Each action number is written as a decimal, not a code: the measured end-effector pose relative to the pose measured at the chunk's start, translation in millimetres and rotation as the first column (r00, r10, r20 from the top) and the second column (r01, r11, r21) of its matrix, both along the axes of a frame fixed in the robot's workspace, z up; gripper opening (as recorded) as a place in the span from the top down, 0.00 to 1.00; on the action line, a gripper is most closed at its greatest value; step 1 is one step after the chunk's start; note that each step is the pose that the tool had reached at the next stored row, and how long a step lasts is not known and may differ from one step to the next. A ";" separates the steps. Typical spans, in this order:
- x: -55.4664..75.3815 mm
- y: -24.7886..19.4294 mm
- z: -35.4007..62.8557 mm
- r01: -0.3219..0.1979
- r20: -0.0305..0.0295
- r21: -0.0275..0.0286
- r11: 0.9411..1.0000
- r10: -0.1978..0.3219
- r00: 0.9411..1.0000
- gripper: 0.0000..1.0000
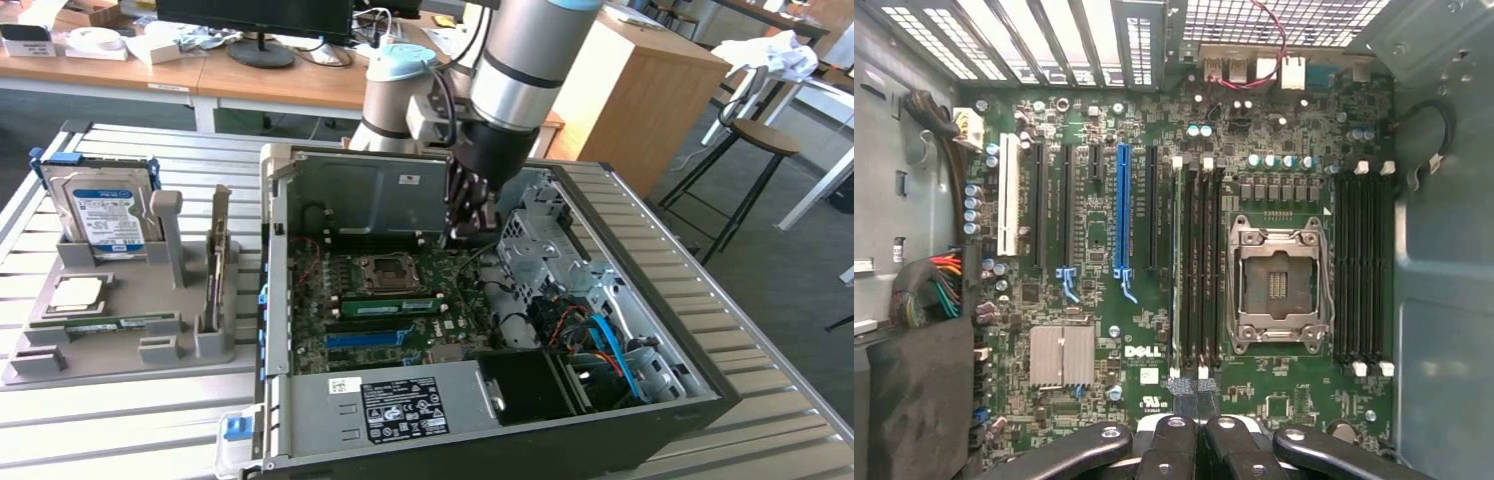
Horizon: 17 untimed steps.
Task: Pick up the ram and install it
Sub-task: 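Insert the ram into the slot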
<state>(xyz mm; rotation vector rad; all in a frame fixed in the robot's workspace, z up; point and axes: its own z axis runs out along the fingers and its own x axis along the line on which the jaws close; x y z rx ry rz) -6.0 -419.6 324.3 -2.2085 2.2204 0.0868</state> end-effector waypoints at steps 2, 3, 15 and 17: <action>0.0 0.0 -1.0 0.000 0.000 0.000 1.000 0.000 1.000 0.90; 0.0 0.0 -1.5 0.000 0.000 0.000 1.000 0.000 1.000 0.90; 0.0 0.0 -8.4 0.000 0.000 0.000 1.000 0.000 1.000 0.90; 0.0 0.0 -9.7 0.000 0.000 0.000 1.000 0.000 1.000 0.90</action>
